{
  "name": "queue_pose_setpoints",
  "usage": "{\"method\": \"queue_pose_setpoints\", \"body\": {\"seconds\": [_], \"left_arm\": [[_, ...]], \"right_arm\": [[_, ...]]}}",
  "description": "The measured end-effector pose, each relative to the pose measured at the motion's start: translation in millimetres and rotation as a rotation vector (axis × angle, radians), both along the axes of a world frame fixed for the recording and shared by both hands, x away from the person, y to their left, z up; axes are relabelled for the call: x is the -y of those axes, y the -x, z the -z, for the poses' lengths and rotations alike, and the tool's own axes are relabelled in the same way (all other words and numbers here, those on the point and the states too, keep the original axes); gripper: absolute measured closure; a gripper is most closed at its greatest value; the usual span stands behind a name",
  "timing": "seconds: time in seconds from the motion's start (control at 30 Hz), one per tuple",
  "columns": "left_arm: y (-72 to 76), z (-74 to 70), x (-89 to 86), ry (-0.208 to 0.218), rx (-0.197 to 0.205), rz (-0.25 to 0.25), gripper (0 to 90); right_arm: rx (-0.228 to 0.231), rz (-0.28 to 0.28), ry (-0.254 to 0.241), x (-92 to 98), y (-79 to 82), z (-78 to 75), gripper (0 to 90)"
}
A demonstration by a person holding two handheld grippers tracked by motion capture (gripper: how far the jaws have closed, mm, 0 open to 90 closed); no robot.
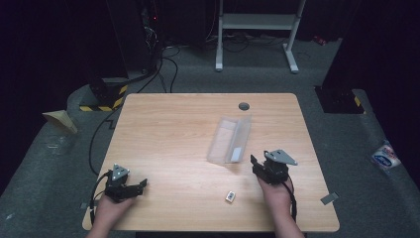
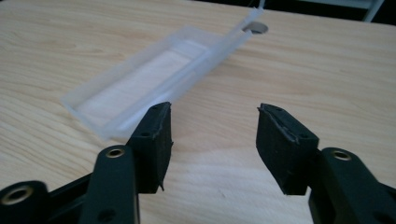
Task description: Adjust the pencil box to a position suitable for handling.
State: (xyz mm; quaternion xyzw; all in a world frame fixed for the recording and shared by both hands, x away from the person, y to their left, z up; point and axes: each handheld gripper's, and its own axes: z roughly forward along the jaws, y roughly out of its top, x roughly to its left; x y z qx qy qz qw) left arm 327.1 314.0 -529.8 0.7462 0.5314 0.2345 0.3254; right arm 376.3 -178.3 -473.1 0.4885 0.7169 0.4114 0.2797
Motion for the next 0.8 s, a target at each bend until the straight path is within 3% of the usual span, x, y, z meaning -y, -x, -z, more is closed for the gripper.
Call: {"method": "queue_pose_setpoints", "body": {"seconds": [0.33,0.8], "left_arm": [[0.6,0.1,0.3,0.002,0.001,-0.006,15.2],[0.5,0.1,0.0,0.005,0.001,-0.005,15.4]], "right_arm": [[-0.009,-0.067,-0.008,-42.9,-11.8,-0.6,59.8],[-0.041,-0.046,-0.008,-43.1,-14.9,11.0,63.0]]}}
